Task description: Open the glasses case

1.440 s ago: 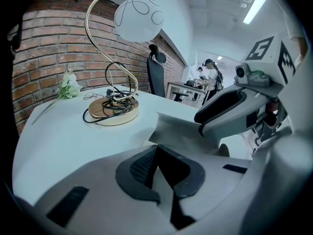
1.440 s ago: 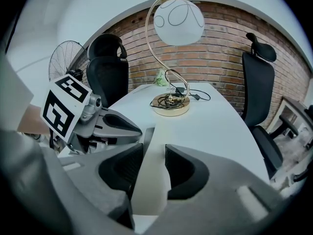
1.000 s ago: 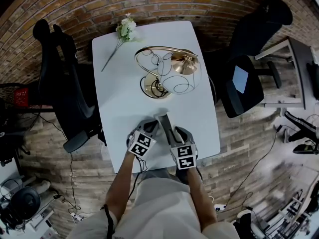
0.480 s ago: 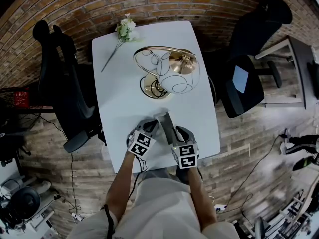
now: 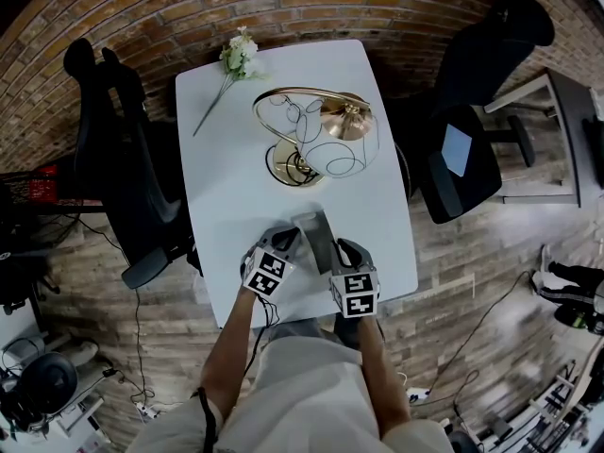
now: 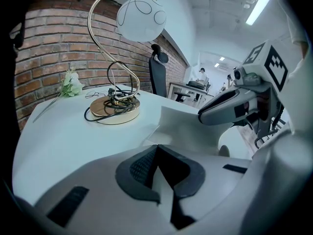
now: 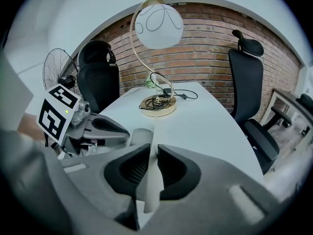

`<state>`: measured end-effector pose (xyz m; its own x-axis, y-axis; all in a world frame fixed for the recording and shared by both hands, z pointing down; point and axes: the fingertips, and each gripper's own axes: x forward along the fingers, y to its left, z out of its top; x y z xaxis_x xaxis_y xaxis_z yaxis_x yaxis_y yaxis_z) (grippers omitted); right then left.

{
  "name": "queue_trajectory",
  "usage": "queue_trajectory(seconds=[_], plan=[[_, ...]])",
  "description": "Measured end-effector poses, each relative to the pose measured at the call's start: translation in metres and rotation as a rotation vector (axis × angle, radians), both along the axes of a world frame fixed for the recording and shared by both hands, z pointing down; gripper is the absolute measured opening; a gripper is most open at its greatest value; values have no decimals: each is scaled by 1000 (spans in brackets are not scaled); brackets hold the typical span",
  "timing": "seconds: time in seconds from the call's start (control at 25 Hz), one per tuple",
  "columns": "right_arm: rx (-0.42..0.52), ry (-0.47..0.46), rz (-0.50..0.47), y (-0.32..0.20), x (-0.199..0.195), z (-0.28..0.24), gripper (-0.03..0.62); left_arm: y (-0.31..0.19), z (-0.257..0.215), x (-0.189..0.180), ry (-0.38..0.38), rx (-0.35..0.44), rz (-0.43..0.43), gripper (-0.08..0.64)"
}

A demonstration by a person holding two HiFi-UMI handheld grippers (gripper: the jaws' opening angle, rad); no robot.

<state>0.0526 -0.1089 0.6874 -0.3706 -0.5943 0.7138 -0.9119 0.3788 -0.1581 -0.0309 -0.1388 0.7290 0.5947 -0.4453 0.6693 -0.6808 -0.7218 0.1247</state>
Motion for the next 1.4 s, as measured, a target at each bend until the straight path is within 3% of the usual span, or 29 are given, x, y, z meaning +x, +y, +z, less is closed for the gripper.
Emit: queue_trajectory(seconds=[1.4], plan=[[-18,18,57,5,34,15,37,0,0,-3,-19,-19,-87,2]])
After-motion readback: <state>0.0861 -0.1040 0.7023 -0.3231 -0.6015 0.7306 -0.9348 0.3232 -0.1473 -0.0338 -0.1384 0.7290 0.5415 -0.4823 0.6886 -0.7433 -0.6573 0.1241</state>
